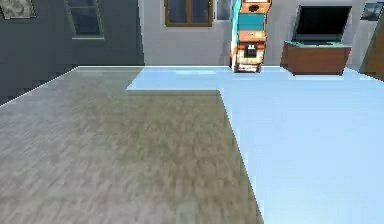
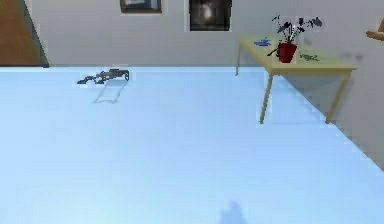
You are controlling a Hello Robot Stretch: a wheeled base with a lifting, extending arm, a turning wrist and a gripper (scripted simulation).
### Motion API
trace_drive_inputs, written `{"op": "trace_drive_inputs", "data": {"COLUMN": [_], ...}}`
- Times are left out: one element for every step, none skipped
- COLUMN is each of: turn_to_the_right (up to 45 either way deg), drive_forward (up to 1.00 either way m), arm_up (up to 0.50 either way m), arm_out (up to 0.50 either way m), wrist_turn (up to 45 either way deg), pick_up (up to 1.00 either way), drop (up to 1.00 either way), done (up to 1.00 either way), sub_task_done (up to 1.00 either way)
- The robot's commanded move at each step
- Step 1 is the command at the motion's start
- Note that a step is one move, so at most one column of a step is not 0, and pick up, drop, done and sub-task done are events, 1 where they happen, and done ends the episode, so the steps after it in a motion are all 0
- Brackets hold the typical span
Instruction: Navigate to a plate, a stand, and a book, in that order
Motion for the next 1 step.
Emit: {"op": "trace_drive_inputs", "data": {"turn_to_the_right": [45.0], "drive_forward": [0.0], "arm_up": [0.0], "arm_out": [0.0], "wrist_turn": [0.0], "pick_up": [0.0], "drop": [0.0], "done": [0.0], "sub_task_done": [0.0]}}
